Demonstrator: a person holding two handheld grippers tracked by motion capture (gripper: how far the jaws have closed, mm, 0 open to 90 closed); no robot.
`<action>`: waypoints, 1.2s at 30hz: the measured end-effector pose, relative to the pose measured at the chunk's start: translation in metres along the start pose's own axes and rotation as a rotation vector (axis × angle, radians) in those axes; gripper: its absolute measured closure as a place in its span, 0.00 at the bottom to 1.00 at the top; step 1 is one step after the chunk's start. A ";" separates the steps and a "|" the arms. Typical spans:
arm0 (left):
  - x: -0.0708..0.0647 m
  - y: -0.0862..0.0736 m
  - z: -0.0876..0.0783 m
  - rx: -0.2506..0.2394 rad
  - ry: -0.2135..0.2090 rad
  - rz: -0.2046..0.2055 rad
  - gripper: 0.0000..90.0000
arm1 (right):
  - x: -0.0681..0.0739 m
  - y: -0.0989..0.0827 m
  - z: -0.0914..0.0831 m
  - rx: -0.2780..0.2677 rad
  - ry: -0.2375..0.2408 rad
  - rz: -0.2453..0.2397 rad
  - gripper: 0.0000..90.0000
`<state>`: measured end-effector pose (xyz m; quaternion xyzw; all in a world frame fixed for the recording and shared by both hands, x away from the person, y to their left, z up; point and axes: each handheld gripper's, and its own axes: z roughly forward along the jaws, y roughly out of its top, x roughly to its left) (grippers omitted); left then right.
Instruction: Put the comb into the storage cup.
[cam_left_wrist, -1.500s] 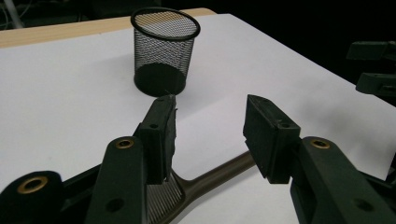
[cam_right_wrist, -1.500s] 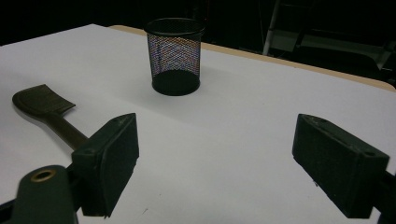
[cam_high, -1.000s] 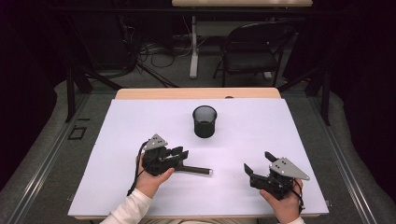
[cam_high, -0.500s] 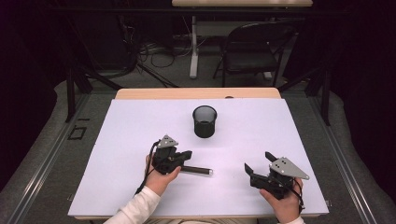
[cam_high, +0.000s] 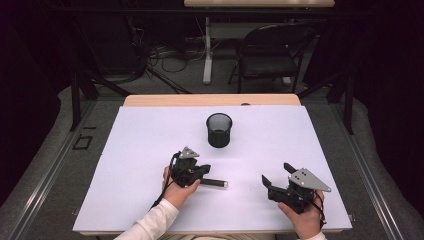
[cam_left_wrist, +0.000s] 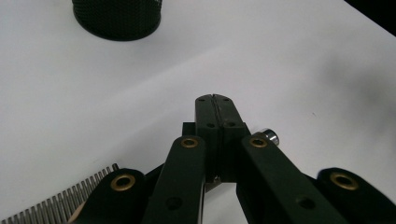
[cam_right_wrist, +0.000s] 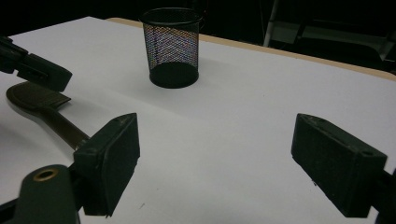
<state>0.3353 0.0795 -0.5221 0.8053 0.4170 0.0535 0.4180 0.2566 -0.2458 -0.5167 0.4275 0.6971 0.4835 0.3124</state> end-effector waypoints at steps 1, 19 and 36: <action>0.000 0.000 0.000 0.000 0.000 0.000 1.00 | 0.000 0.000 0.000 0.000 0.000 0.000 0.17; -0.008 -0.011 0.028 0.096 -0.004 0.005 1.00 | 0.000 0.000 0.000 0.003 0.004 -0.002 0.17; -0.010 -0.015 0.027 0.123 -0.012 0.021 1.00 | 0.001 -0.001 0.001 0.012 0.014 0.000 0.18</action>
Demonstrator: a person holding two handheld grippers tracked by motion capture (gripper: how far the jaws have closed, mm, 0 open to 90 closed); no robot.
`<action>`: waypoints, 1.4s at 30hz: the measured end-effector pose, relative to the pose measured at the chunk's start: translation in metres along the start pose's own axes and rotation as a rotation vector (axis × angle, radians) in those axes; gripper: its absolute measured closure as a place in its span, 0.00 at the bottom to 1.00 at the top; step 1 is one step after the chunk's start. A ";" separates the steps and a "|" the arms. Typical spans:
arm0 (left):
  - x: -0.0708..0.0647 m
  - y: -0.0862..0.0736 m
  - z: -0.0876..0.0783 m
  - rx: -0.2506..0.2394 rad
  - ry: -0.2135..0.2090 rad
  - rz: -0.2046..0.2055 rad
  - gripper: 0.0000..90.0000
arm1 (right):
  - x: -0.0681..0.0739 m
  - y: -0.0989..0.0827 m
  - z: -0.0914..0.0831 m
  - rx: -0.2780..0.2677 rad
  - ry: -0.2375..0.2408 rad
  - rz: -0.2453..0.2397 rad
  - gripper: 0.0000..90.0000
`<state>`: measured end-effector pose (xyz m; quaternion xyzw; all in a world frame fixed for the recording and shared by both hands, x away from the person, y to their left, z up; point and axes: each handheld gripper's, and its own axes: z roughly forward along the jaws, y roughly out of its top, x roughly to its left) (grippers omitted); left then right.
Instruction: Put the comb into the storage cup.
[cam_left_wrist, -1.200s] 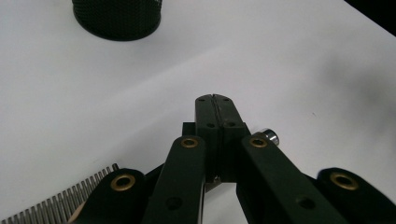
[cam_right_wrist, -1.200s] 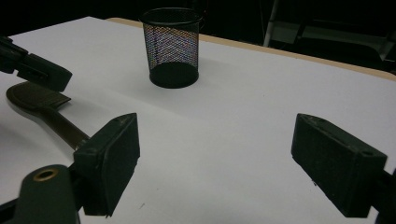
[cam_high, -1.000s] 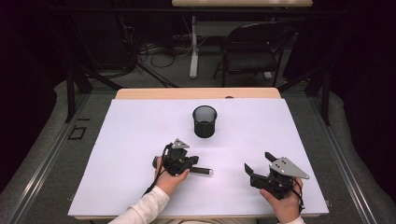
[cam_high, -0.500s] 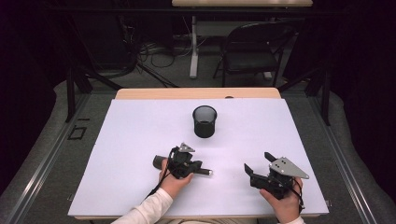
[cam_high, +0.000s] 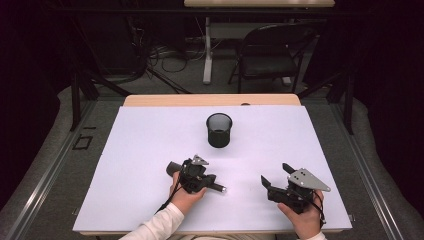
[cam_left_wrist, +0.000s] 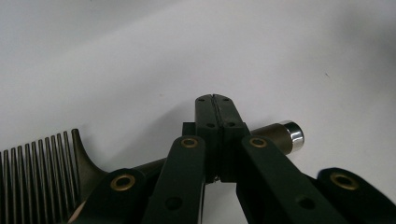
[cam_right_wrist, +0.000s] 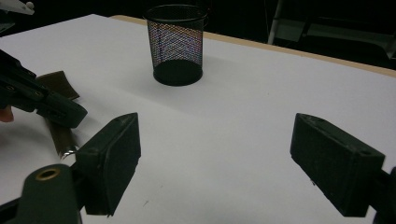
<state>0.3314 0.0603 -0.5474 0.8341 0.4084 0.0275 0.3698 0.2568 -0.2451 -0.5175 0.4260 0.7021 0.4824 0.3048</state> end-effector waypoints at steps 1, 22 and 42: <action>0.000 0.000 0.000 0.000 -0.001 0.001 1.00 | 0.000 0.000 0.000 0.000 0.000 0.000 0.18; -0.006 -0.013 -0.008 0.046 0.005 0.051 1.00 | -0.001 0.000 0.000 0.007 0.006 0.004 0.18; -0.005 -0.020 -0.022 0.054 -0.009 0.070 1.00 | -0.001 0.000 0.000 0.007 0.006 0.009 0.18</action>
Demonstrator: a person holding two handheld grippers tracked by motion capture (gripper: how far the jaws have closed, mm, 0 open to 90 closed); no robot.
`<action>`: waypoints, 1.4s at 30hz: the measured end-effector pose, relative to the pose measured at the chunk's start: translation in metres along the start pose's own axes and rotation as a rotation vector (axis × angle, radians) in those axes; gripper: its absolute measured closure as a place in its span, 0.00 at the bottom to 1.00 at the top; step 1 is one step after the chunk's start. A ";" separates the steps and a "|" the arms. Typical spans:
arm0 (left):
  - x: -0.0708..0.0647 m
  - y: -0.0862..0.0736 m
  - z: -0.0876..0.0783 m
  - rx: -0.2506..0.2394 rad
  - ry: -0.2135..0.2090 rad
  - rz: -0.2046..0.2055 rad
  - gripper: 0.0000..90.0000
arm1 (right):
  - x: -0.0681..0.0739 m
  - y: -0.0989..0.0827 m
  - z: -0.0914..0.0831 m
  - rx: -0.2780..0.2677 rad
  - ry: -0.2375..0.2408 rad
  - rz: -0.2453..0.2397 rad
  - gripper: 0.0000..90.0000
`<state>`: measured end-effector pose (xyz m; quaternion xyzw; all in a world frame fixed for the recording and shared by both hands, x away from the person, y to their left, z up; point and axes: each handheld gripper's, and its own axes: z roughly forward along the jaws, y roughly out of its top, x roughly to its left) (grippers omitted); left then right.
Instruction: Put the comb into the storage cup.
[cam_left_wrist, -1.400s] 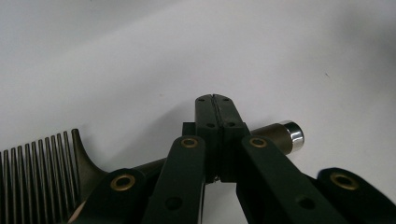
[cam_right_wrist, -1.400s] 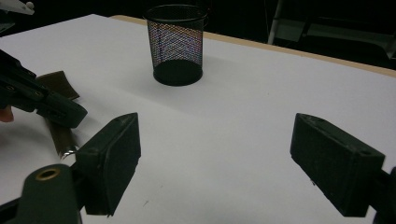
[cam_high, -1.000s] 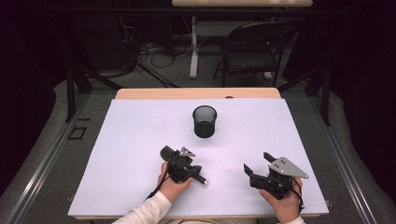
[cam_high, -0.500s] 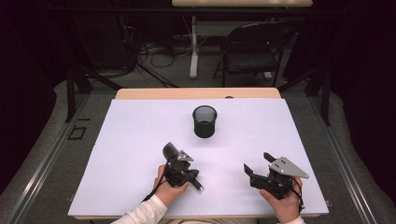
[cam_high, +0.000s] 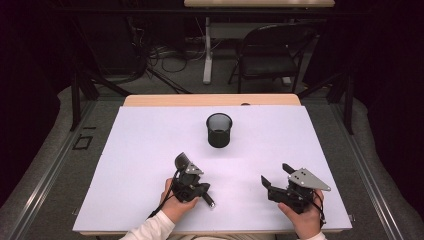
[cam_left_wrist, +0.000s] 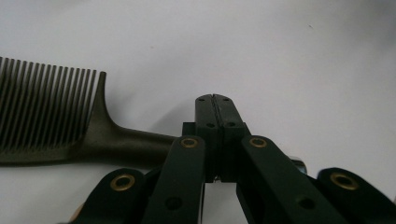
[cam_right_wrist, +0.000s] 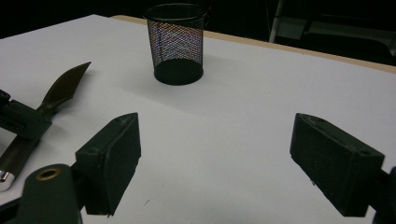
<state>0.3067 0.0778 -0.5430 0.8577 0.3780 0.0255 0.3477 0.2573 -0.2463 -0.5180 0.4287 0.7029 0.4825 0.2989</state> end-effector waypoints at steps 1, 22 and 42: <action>-0.001 0.000 0.000 0.000 -0.004 -0.004 1.00 | 0.000 0.000 0.000 0.000 0.002 0.001 0.18; -0.029 -0.006 0.004 0.056 -0.089 0.062 1.00 | 0.000 0.000 0.000 -0.003 0.002 0.005 0.18; -0.025 -0.030 -0.020 0.118 -0.043 0.120 1.00 | -0.001 0.000 0.000 -0.002 0.005 0.010 0.18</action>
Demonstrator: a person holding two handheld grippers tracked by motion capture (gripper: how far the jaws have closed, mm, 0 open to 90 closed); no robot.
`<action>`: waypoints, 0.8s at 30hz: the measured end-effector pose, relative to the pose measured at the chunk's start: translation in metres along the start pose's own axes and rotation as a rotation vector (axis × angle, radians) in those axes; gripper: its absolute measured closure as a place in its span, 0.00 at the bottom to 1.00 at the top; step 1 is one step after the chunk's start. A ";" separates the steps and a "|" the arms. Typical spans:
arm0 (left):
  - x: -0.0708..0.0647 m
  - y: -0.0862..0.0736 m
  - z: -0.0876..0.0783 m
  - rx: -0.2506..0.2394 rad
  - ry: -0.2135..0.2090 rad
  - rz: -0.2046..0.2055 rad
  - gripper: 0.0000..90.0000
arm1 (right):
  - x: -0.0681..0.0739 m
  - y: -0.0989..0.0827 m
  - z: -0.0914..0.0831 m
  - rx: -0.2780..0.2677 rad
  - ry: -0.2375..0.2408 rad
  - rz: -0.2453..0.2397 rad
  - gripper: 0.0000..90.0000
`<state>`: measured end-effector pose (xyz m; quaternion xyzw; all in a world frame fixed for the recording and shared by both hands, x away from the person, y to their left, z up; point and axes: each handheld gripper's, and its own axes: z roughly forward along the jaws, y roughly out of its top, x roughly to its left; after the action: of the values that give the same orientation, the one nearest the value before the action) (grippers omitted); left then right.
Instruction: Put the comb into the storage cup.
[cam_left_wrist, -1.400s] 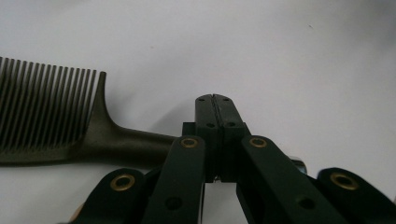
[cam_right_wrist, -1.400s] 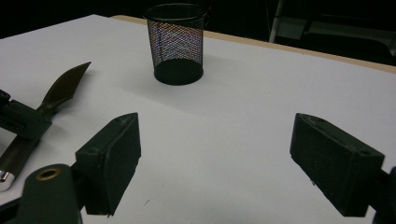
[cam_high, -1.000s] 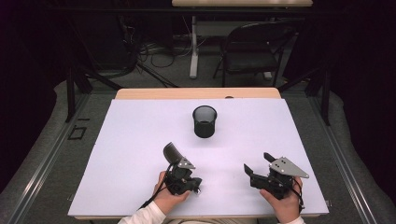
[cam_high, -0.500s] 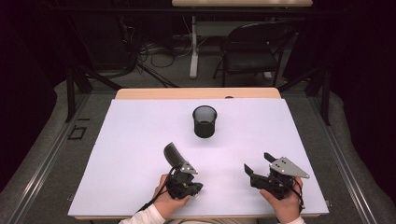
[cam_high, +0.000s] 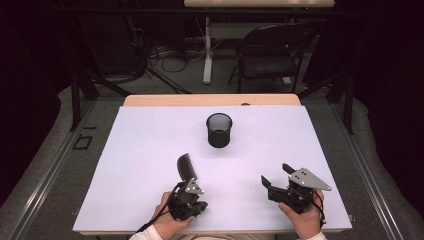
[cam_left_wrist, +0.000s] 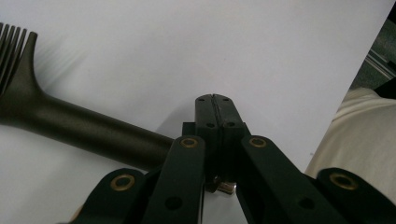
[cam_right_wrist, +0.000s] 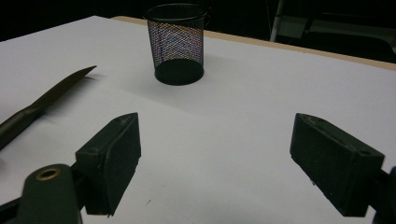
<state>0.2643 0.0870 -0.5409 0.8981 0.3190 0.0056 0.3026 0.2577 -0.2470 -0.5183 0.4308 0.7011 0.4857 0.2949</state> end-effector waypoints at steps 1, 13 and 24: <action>0.001 -0.002 -0.001 -0.002 0.004 -0.002 1.00 | 0.000 0.000 0.000 0.001 0.002 0.002 0.18; 0.017 -0.027 -0.019 0.006 0.045 -0.064 1.00 | 0.001 0.000 0.000 0.002 0.002 0.002 0.18; 0.040 -0.044 -0.035 0.006 0.098 -0.139 1.00 | 0.001 0.000 0.001 0.008 0.002 0.004 0.18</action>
<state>0.2637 0.1558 -0.5431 0.8734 0.3950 0.0273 0.2837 0.2579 -0.2459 -0.5188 0.4329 0.7024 0.4841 0.2914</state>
